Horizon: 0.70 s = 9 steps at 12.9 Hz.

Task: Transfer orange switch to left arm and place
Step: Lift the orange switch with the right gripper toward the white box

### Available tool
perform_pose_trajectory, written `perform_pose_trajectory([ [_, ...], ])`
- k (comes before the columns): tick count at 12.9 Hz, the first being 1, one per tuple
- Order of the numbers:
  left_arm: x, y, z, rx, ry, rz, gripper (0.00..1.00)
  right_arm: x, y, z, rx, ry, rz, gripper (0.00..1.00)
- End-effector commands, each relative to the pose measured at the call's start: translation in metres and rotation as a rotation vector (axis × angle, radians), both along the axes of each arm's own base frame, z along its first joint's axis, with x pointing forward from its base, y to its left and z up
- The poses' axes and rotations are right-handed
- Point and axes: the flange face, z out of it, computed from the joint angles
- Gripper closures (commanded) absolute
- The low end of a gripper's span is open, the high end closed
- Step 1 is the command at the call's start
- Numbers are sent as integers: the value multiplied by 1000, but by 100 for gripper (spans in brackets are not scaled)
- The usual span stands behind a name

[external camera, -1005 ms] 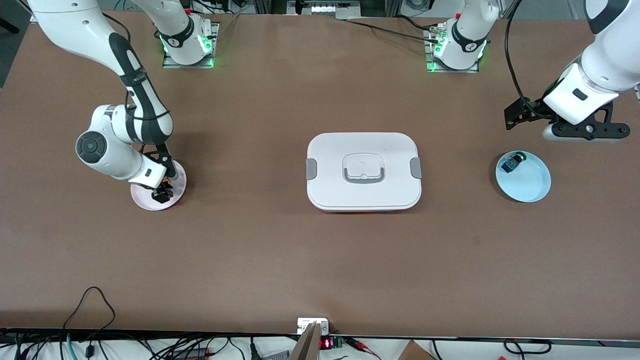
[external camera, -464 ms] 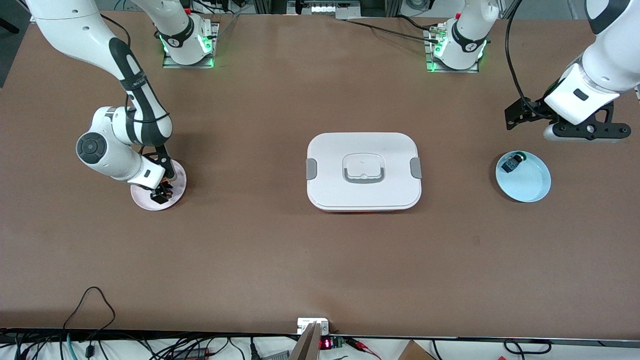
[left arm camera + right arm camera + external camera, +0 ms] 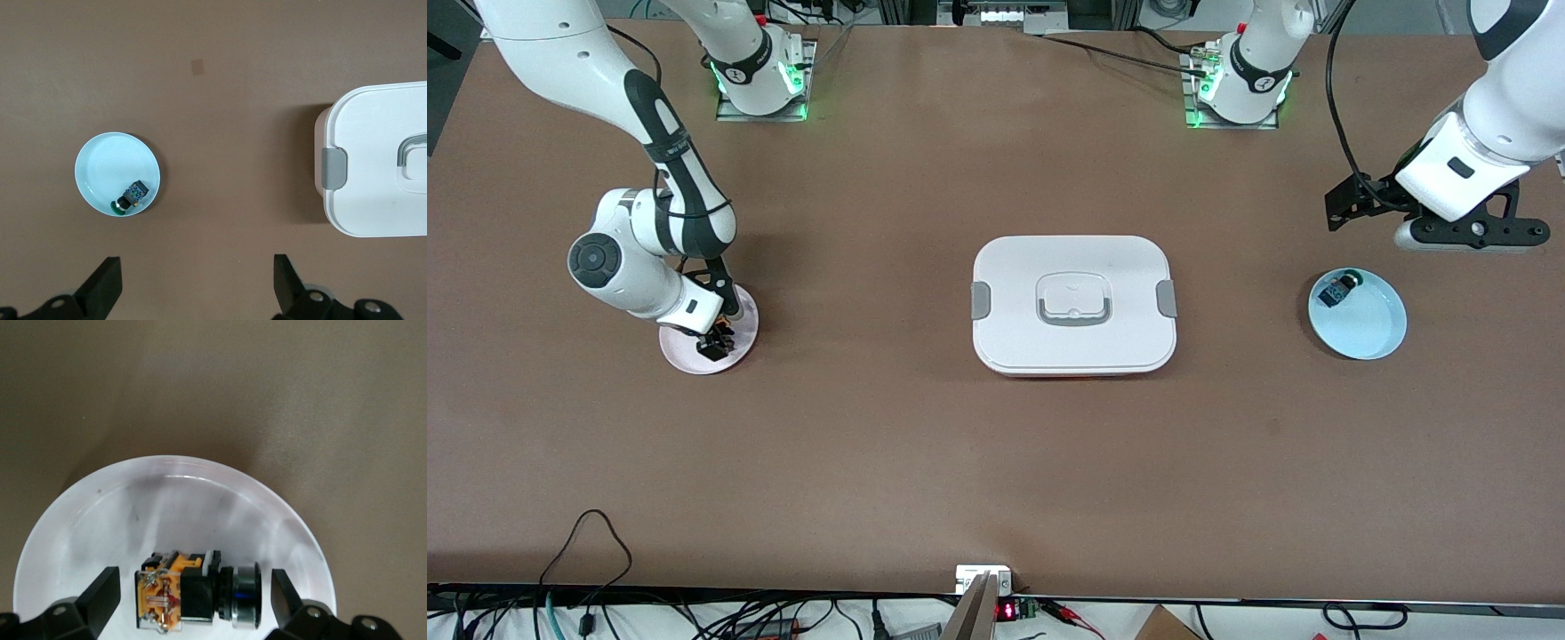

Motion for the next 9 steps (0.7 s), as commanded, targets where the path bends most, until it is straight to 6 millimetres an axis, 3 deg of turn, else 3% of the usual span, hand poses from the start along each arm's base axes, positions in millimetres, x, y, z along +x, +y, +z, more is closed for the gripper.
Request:
perform_pose_trajectory([
  [1,3,1,7,14,2,-4,0,-6,-7,-7,9,-56,89,4],
  [5,3,-1,7,14,0,-4,0,-5,-4,-6,11,-60,95,43],
  [7,3,-1,7,14,0,-7,0,-4,-2,-4,13,-59,95,71],
  [8,3,-1,6,14,2,-7,0,-4,-2,-3,14,-59,93,77],
  [9,3,-1,6,14,2,-7,0,-3,-1,-1,16,-57,92,78],
])
